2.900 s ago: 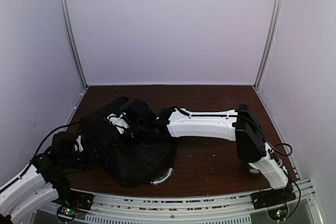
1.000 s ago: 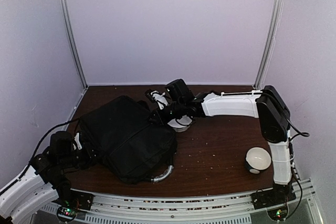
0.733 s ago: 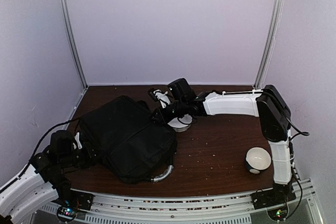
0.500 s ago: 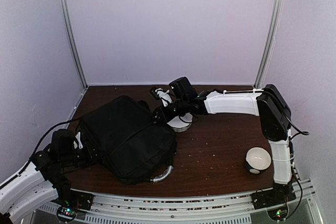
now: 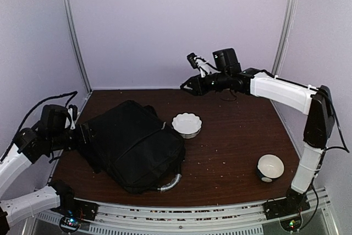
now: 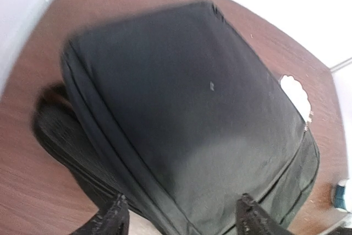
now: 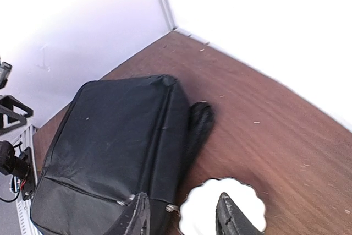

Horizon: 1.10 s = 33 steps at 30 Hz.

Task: Pack the student bag
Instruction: Reset both arms

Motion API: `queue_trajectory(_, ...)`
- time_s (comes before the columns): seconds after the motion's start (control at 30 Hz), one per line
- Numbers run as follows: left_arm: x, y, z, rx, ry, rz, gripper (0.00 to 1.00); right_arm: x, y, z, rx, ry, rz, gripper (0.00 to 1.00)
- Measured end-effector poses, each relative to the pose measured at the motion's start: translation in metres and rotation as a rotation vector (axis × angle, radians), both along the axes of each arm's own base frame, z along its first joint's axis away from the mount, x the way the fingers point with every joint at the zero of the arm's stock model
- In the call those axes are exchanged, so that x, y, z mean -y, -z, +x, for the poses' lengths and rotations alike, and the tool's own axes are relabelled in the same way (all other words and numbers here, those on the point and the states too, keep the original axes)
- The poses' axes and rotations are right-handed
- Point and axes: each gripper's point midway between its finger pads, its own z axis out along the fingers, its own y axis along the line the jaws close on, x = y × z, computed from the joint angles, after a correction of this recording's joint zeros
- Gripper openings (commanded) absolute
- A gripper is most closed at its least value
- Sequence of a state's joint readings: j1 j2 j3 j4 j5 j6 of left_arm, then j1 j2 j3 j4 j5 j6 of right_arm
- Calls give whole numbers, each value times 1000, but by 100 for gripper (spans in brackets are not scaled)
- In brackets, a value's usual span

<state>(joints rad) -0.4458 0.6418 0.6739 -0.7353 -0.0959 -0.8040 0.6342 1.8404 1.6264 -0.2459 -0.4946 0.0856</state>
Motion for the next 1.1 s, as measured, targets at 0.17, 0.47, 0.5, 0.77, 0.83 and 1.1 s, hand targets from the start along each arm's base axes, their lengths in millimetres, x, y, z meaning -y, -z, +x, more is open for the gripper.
queue_trajectory(0.17,-17,-50,22,104,-3,200,86,70,-23,7,56,104,-29,47)
queue_trajectory(0.47,-13,-94,65,340,111,476,87,174,-23,-25,130,261,-118,76)
queue_trajectory(0.5,-12,-98,68,367,121,494,88,183,-24,-28,142,276,-127,86)
queue_trajectory(0.77,-5,-112,89,517,141,569,93,255,-26,-51,200,497,-127,100)
queue_trajectory(0.83,-6,-104,92,507,138,573,94,274,-22,-49,210,609,-130,100)
queue_trajectory(1.1,-11,-95,97,478,128,583,96,316,-14,-24,246,852,-213,100)
